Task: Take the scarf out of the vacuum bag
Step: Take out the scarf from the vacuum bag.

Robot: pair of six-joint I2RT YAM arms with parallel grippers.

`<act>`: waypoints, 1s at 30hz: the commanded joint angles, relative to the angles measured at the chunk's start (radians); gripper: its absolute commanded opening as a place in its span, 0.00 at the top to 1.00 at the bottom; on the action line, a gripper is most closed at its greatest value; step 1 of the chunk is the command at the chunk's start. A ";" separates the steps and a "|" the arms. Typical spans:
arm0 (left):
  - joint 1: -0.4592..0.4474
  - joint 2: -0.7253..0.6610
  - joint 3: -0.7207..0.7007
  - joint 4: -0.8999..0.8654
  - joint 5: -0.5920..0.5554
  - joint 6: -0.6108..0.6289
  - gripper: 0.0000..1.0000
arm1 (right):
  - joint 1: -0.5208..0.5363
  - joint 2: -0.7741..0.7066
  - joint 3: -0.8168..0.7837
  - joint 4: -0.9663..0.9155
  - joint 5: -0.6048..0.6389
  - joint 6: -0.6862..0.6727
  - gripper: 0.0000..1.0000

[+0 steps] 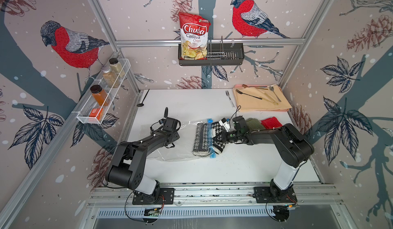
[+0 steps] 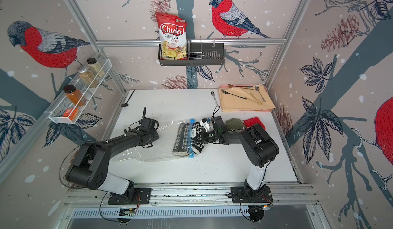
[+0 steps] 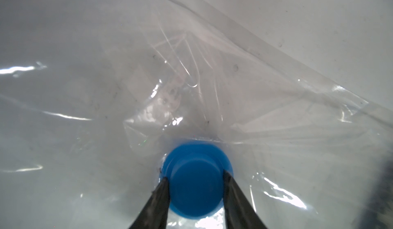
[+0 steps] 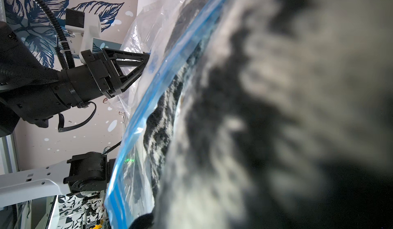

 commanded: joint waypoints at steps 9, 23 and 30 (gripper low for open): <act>0.003 -0.009 0.000 -0.027 -0.024 -0.009 0.58 | 0.000 0.003 0.002 0.027 -0.016 0.008 1.00; 0.003 -0.007 0.010 -0.033 -0.023 -0.007 0.58 | 0.002 0.001 0.005 0.030 -0.018 0.012 1.00; 0.002 -0.010 0.008 -0.028 -0.026 -0.007 0.58 | 0.002 0.000 0.005 0.028 -0.016 0.011 1.00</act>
